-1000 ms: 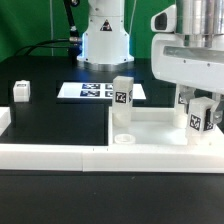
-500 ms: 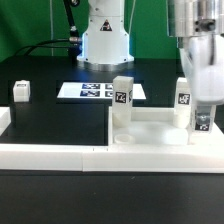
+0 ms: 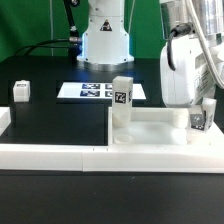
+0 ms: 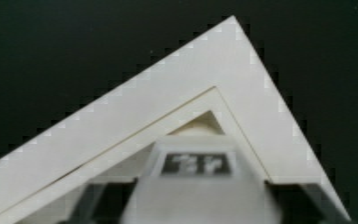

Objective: Assemble square table

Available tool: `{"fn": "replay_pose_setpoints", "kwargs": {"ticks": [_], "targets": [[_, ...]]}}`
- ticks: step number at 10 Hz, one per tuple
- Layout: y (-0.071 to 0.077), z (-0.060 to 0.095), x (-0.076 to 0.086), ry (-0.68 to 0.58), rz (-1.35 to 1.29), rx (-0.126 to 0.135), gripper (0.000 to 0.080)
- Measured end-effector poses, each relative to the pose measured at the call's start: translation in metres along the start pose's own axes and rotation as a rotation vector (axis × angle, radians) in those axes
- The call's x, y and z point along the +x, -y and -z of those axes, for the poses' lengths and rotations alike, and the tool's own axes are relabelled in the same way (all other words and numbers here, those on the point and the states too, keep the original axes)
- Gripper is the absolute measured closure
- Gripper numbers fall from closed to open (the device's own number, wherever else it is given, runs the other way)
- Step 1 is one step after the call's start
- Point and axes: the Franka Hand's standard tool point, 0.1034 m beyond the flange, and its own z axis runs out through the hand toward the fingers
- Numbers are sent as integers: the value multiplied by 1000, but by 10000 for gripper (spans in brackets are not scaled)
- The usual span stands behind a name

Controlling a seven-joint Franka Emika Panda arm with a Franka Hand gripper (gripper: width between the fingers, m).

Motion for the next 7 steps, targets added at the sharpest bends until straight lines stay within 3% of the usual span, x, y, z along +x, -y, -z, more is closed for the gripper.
{"fn": "replay_pose_setpoints", "kwargs": {"ticks": [1,2,3,7], "targets": [[0,0,0,0,52,2,278],[3,-1,3,1,195,26,190],[4,-1,3,-2,353,45,190],[5,-1,4,-12,604,50,150]]}}
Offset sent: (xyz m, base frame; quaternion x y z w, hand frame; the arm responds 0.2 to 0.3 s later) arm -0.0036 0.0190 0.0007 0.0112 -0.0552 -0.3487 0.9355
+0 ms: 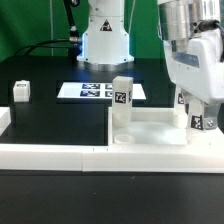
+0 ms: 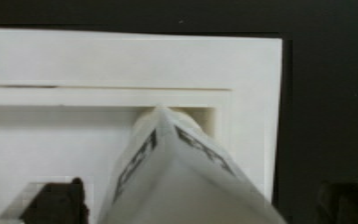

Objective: Assemble square table

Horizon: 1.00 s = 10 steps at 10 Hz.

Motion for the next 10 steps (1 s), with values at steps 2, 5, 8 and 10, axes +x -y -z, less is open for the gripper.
{"fn": "replay_pose_setpoints", "kwargs": {"ticks": [2,5,8,10], "targets": [[0,1,-3,-16,284,-11,150],[3,4,1,-13,844,-46,150],[3,3,3,-18,763,-46,177],[2,3,3,-20,680,-46,361]]}}
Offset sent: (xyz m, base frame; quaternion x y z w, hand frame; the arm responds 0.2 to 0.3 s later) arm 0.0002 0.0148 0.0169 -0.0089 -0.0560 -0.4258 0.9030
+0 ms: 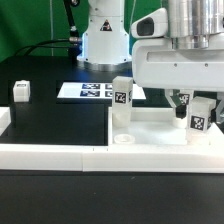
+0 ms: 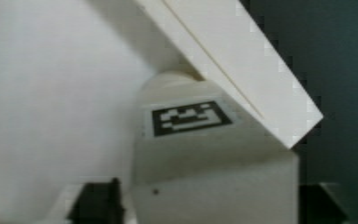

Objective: Assemble square table

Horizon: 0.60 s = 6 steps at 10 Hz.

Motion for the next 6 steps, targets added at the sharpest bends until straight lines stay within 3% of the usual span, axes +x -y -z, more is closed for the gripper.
{"fn": "replay_pose_setpoints", "kwargs": {"ticks": [1,4,6], "targets": [[-1,0,1,-1,-74,-2,505],[-3,0,2,1,-285,-6,505],[-6,0,1,8,-601,-14,505]]}}
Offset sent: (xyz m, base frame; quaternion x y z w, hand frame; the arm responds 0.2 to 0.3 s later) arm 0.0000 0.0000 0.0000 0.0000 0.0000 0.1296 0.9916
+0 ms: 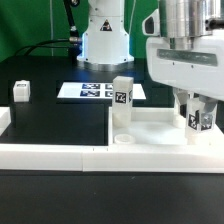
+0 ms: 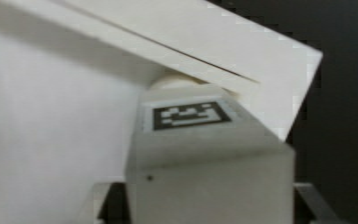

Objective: Assemble square table

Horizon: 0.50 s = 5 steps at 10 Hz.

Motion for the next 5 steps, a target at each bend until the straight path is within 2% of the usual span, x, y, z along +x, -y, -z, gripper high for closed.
{"fn": "replay_pose_setpoints", "kwargs": {"ticks": [3,5], "targets": [[-4,-1,-2,33,-377,7,505],[-4,-1,-4,32,-523,12,502]]}}
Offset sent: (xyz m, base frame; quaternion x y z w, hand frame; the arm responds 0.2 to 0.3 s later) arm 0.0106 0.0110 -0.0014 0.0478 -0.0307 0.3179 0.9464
